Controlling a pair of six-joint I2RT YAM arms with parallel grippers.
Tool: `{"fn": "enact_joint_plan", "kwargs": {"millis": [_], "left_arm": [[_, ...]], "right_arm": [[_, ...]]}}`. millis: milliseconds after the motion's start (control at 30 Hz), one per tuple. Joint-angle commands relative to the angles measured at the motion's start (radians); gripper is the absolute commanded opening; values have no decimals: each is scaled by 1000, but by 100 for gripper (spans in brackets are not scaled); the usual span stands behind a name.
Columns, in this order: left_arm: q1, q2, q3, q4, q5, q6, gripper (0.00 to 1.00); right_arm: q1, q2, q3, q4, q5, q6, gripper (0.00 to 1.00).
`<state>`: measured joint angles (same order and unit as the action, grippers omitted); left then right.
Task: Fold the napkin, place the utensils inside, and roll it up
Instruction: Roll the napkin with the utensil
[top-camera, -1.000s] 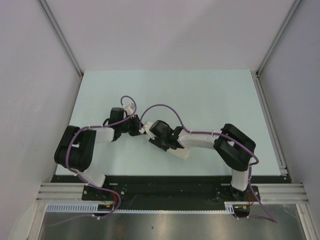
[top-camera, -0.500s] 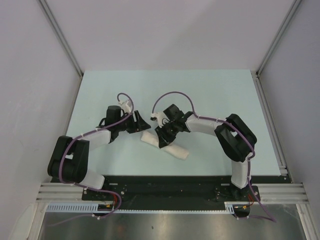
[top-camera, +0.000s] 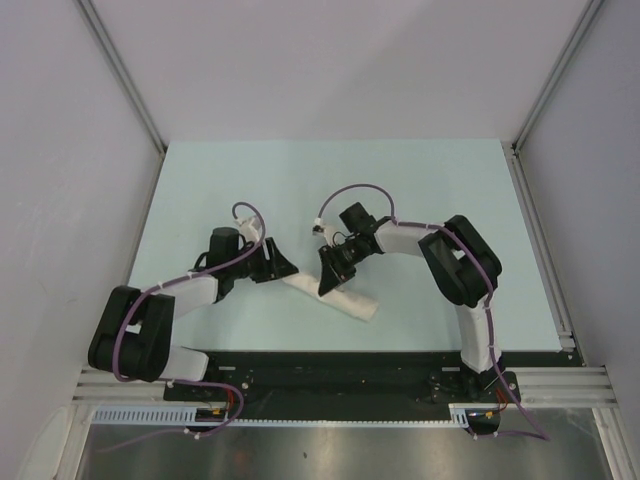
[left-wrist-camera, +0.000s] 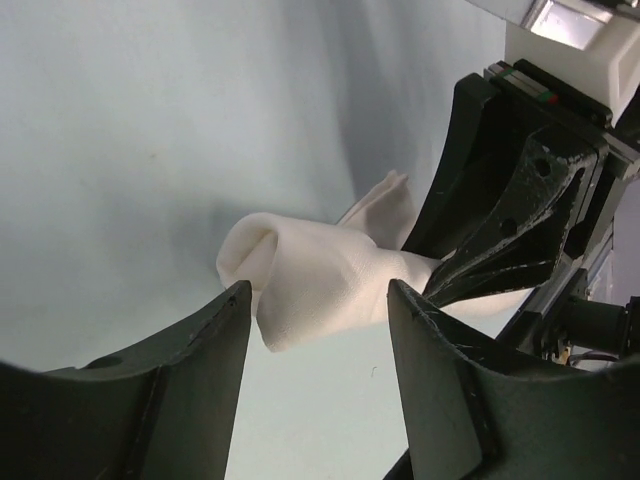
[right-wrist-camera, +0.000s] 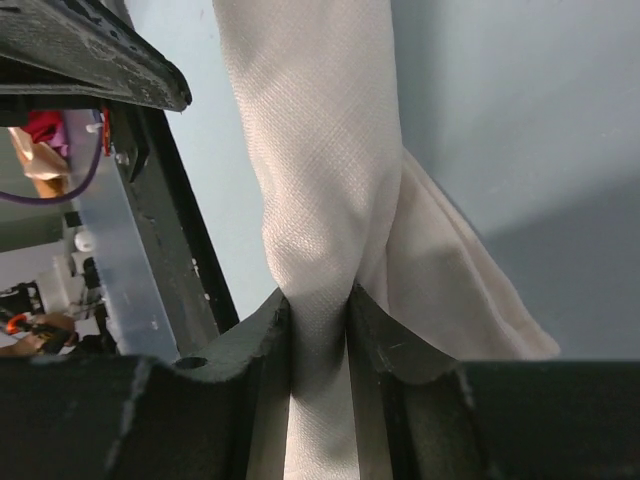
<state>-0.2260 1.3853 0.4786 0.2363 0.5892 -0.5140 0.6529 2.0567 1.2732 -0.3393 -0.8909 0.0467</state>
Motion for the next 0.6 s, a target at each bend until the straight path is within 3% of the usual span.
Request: {"fn": "enact_joint_plan", "kwargs": {"millis": [0, 100, 200, 333, 567], "left_arm": [[-3, -16, -21, 63, 35, 9, 60], [-4, 7, -28, 89, 43, -1, 54], [-4, 37, -25, 110, 40, -3, 37], [-4, 75, 1, 117, 31, -11, 1], [-4, 119, 48, 92, 15, -32, 0]], "right_arm": [[-7, 48, 31, -14, -69, 18, 30], [-15, 63, 40, -13, -79, 19, 30], [-21, 66, 46, -9, -77, 27, 32], [-45, 33, 52, -3, -43, 44, 48], [-62, -143, 58, -18, 177, 39, 58]]}}
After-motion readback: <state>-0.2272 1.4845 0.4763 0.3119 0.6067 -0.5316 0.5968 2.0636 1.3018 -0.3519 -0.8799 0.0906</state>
